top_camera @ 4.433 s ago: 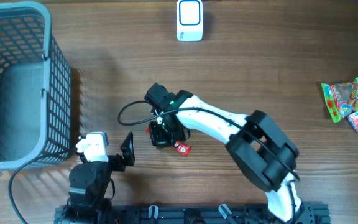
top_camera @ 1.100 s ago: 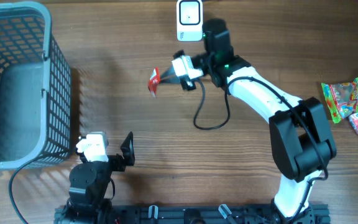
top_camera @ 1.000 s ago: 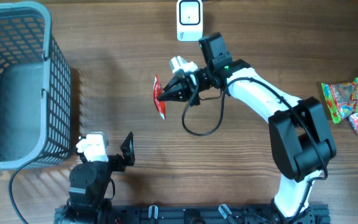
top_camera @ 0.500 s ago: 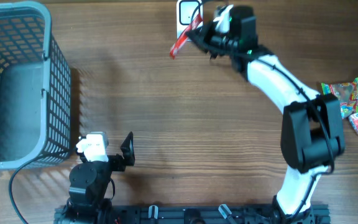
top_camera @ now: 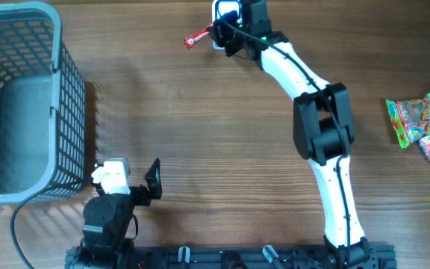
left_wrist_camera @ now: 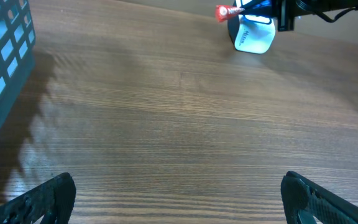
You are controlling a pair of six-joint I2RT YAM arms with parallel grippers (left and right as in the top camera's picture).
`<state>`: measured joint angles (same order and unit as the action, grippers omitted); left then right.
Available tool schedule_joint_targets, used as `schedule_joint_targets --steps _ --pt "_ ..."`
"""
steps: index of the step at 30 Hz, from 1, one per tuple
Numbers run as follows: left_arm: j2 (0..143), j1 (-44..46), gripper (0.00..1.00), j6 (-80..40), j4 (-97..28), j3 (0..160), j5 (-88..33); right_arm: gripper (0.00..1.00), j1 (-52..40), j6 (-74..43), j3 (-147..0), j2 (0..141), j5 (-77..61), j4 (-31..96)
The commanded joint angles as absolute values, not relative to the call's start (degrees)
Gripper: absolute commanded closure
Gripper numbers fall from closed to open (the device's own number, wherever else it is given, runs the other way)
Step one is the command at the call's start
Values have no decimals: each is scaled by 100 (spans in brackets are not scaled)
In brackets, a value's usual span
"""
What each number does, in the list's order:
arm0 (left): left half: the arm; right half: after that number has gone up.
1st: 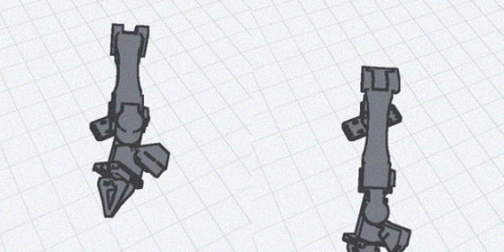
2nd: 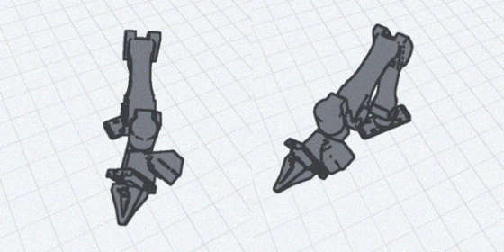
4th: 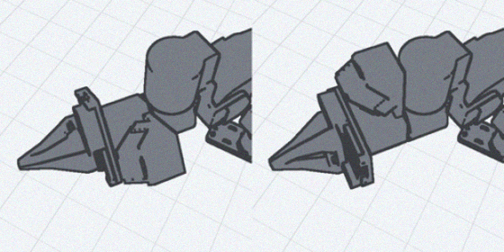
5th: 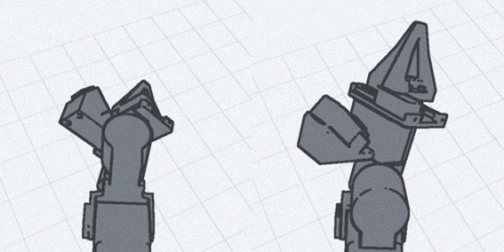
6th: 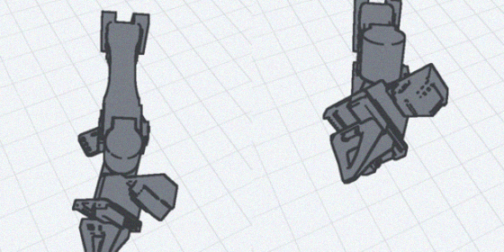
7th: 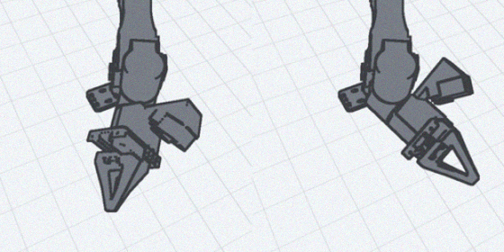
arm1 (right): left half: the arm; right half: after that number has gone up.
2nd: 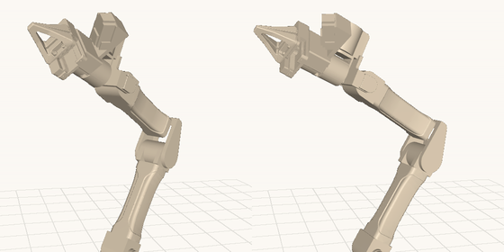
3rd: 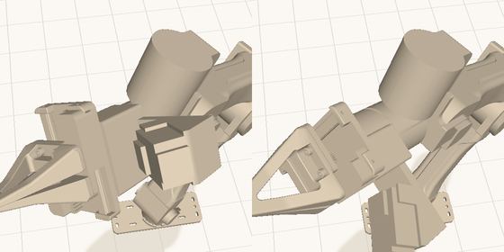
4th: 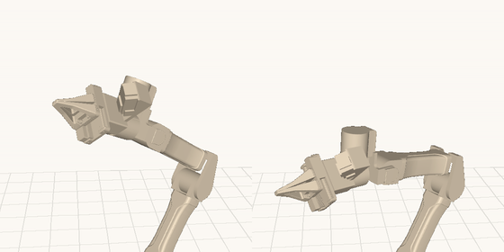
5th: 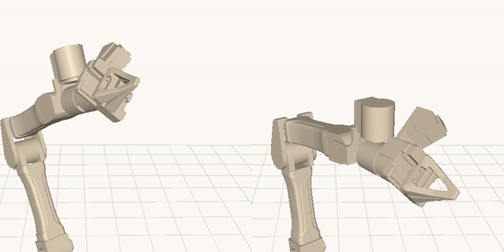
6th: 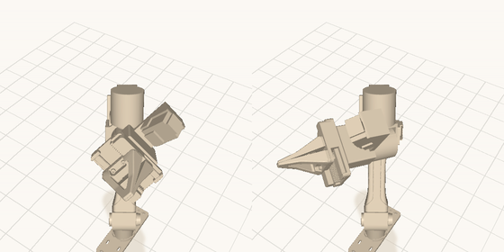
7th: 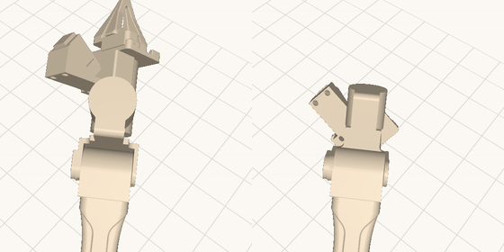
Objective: Scan the item barcode
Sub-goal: 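Carry the Nescafe stick to the right edge and release it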
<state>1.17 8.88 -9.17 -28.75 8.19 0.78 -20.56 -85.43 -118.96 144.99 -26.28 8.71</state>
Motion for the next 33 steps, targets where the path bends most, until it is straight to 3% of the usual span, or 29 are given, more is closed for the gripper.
schedule_joint_targets --steps 1,4,7,13,17,23,24,25,27,33 --pt "91 878 0 -947 -2860 803 93 95 -2067 -8241 -12243 14567 -2705 821" --pt "91 878 0 -947 -2860 803 93 95 -2021 -7793 -12475 14348 -2821 1188" --pt "91 878 0 -947 -2860 803 93 95 -1704 -6617 -12488 13616 -2502 2799" --pt "91 880 0 -947 -2860 803 93 96 36 -4705 -12398 13179 -2112 5806" --pt "91 880 0 -947 -2860 803 93 96 1498 -4171 -12079 13179 -1293 6233" --pt "91 880 0 -947 -2860 803 93 94 2733 -3723 -11478 13179 -185 5859" --pt "91 880 0 -947 -2860 803 93 75 2886 -3603 -11330 13179 -191 5745" --pt "91 878 0 -947 -2860 803 93 43 2978 -3594 -11290 13179 -189 5721" --pt "91 878 0 -947 -2860 803 93 0 3105 -3369 -11327 13139 -449 5739" --pt "91 878 0 -947 -2860 803 93 1 2729 -2749 -11373 11393 -777 6163"
